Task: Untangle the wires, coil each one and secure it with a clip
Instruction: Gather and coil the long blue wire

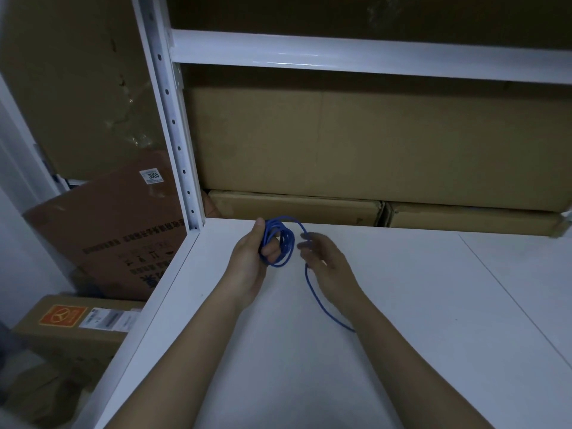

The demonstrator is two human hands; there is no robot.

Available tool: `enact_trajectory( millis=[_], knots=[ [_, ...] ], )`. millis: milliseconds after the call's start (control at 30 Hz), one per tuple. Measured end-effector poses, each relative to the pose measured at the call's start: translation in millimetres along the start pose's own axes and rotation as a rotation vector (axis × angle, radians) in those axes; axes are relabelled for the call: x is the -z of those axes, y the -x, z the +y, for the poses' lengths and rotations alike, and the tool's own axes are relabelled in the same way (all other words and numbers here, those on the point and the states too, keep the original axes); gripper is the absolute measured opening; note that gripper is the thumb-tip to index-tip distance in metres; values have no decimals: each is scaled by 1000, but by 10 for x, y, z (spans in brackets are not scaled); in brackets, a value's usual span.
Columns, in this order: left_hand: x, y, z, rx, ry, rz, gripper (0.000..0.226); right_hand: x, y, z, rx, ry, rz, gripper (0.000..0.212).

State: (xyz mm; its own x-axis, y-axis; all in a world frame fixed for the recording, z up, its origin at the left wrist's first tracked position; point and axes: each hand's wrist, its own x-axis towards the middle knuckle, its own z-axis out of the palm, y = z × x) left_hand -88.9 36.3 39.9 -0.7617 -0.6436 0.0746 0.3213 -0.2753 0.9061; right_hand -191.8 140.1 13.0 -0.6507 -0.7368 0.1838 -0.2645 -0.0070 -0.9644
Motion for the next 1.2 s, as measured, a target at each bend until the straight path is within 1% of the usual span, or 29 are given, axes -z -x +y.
enact_trajectory(
  millis=[67,100,133,200,267,333,400,467,533,567,633,667,700,833,867,933,1000,1067,1100,1133,1200],
  knots=[
    [-35,13,-4,56,123,-28,42,-52,12,-44,-66,-155,-111,29],
    [-49,15,-8,82,188,-49,43,-85,25,-48,-74,-176,-142,37],
    [-55,17,-13,102,245,-68,43,-113,40,-51,-52,-123,-147,41],
    [-65,16,-28,127,289,-81,44,-161,55,-36,-15,-36,-109,30],
    [-84,43,-42,156,225,-56,44,-198,46,-32,-36,-31,-38,25],
    [-64,95,-68,169,64,-10,41,-191,29,-34,-57,-5,8,26],
    [24,115,-79,182,-86,5,40,-124,5,-49,-15,105,-9,26],
    [131,81,-49,227,-217,-49,41,-12,-23,-59,49,261,-119,26],
    [217,51,7,232,-454,-91,38,87,-36,-94,82,422,-274,26],
    [241,48,33,213,-612,-130,36,116,-39,-118,94,513,-353,27],
    [261,64,49,124,-901,-238,39,122,-38,-186,131,669,-477,29],
    [252,81,47,83,-984,-258,41,113,-35,-218,143,703,-505,30],
    [248,82,38,60,-1016,-247,41,105,-38,-236,141,704,-512,30],
    [213,76,23,-24,-979,-213,35,98,-45,-213,69,549,-461,32],
    [210,66,16,-46,-968,-208,33,110,-41,-209,67,556,-433,34],
    [209,59,10,-87,-941,-170,29,190,-14,-220,81,693,-359,40],
    [209,49,12,-122,-888,-80,29,303,27,-236,136,886,-273,44],
    [195,32,19,-155,-821,12,32,401,34,-255,162,967,-226,45],
    [173,28,12,-160,-777,43,34,416,22,-252,160,932,-210,43],
    [136,26,-5,-158,-725,72,35,395,4,-250,156,831,-175,41],
    [40,22,-74,-142,-621,134,38,263,-27,-245,152,532,-34,32]
  ],
)
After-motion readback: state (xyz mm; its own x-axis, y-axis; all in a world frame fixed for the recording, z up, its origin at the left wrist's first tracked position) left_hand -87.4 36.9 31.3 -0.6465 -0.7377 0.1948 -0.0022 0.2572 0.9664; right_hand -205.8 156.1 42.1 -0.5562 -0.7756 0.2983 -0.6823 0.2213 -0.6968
